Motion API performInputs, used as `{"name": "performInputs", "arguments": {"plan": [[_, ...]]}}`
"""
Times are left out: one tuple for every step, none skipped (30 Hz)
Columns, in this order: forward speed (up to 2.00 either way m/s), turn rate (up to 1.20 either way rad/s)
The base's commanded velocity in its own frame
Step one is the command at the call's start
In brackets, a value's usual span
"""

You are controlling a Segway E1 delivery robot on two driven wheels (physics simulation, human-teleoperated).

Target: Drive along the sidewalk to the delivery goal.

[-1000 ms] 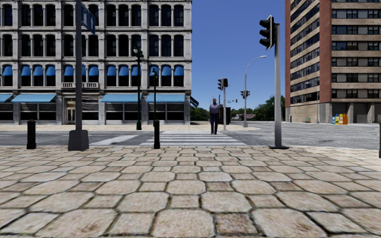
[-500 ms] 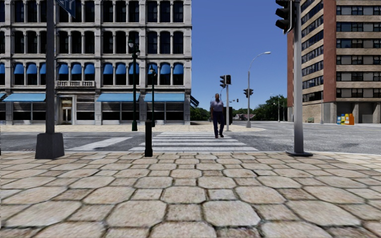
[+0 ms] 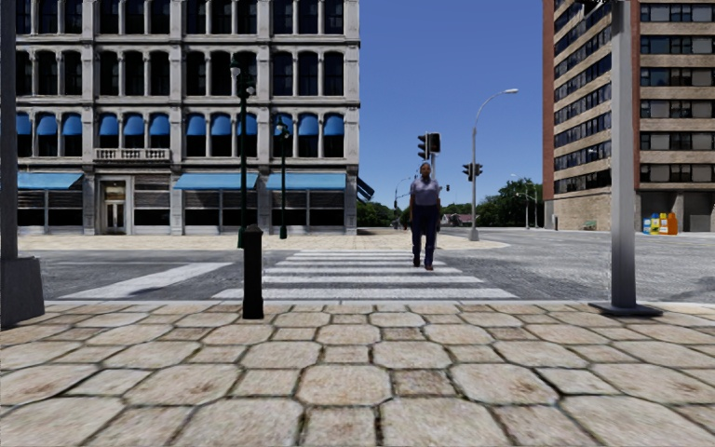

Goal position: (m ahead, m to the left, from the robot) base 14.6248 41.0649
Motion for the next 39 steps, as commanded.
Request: {"name": "performInputs", "arguments": {"plan": [[2.0,0.0],[2.0,0.0],[2.0,0.0],[2.0,0.0],[2.0,0.0],[2.0,0.0],[2.0,0.0],[2.0,0.0],[2.0,0.0],[2.0,0.0],[2.0,0.0],[2.0,0.0],[2.0,0.0],[2.0,0.0],[2.0,0.0],[2.0,0.0],[2.0,0.0],[2.0,0.0],[2.0,0.0],[2.0,0.0],[2.0,0.0],[2.0,0.0],[2.0,0.0],[2.0,0.0],[2.0,0.0],[2.0,0.0],[2.0,0.0],[2.0,0.0],[2.0,0.0],[2.0,0.0],[2.0,0.0],[2.0,0.0],[2.0,0.0],[2.0,0.0],[2.0,0.0],[2.0,0.0],[2.0,0.0],[2.0,0.0],[2.0,0.0]]}}
